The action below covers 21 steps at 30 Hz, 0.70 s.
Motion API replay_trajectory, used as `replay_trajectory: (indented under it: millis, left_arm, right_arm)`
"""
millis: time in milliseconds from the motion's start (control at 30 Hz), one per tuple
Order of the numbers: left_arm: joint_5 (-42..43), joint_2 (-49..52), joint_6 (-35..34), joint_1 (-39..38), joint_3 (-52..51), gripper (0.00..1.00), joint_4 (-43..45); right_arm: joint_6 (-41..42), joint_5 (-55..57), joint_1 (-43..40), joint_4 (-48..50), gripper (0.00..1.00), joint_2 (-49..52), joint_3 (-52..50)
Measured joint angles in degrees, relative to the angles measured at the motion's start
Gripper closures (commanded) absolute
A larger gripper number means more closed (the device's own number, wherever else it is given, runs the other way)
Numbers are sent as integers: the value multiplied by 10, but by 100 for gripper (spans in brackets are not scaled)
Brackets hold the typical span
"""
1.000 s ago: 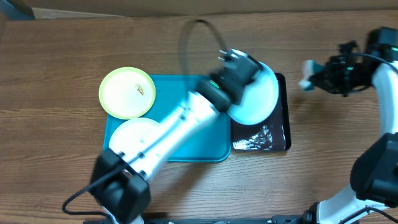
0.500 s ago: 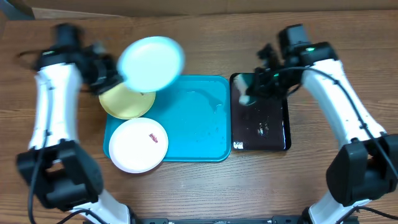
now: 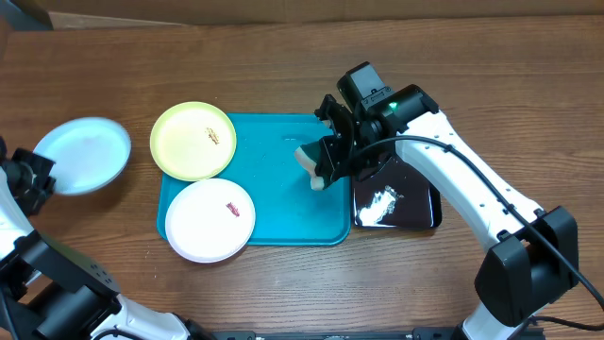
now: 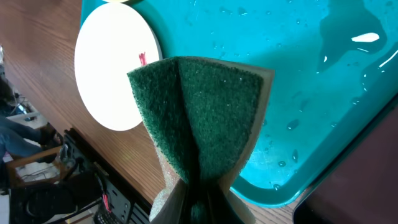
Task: Clean dirty plates on tray and stack at the side
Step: 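Carry the white plate left and set it on the table, then move the left gripper to the yellow plate rim and grip it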
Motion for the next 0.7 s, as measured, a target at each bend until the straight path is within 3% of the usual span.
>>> replay_trajectory:
  millis: [267,533,567,600,633,667,700]
  left_arm:
    - [-62,0,-21,9,-97,96,100]
    - [-36,0,-16,9,-216,93,244]
    - [-27,0,-16,9,-225,85,255]
    - [-21,0,-15,9,-231,70,260]
    - [-15,0,-12,9,-235,41,262]
    - [-10,0,-8,9,-237,25,263]
    - [-6,0,-7,9,-237,18,263]
  right_arm:
    - [0,24,0,-3,95,0,0]
    - [0,43,0,-6,93,0,0]
    - [0,44,0,-5,92,0,0]
    - [0,45,0,-5,92,0,0]
    - [0,45,0,-5,92,0,0]
    - [0,47,0,-6,92,0,0]
    - [0,47,0,-5,92,0,0]
